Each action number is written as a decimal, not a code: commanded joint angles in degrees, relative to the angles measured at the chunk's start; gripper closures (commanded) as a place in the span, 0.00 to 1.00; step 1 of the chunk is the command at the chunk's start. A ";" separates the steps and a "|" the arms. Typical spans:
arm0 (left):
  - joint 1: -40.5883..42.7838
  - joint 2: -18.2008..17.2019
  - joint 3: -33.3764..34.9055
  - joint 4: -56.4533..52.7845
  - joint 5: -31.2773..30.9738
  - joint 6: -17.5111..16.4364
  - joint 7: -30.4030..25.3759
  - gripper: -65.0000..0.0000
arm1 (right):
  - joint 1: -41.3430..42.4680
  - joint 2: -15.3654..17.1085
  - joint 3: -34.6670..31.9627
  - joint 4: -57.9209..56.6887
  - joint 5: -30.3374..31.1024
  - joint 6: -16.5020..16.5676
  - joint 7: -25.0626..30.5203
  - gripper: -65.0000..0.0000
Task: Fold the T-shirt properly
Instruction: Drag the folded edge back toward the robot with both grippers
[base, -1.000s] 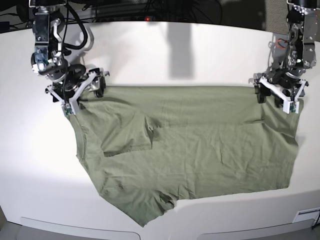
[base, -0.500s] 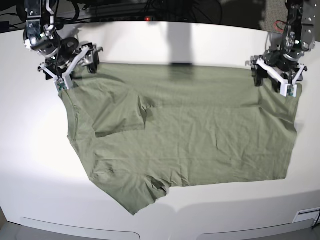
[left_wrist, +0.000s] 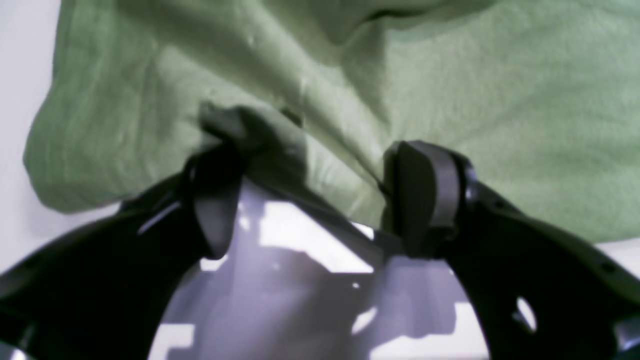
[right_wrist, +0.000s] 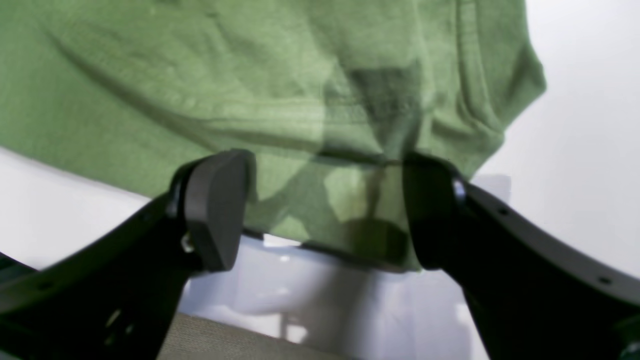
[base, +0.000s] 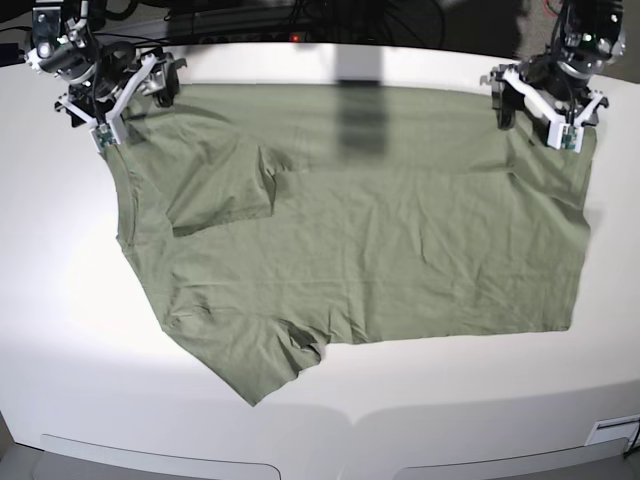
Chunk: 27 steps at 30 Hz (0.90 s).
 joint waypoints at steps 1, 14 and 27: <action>2.08 -0.35 0.31 -0.44 3.21 0.24 8.31 0.30 | -0.33 0.81 0.70 0.66 -0.22 -0.35 -1.27 0.27; 2.58 -0.24 0.31 -0.20 4.55 1.77 9.92 0.30 | -4.28 0.94 1.05 0.87 1.70 -0.09 -2.80 0.27; 3.61 2.36 0.31 -0.15 8.61 2.80 11.43 0.30 | -5.95 0.96 2.58 3.19 1.68 -0.13 -3.34 0.27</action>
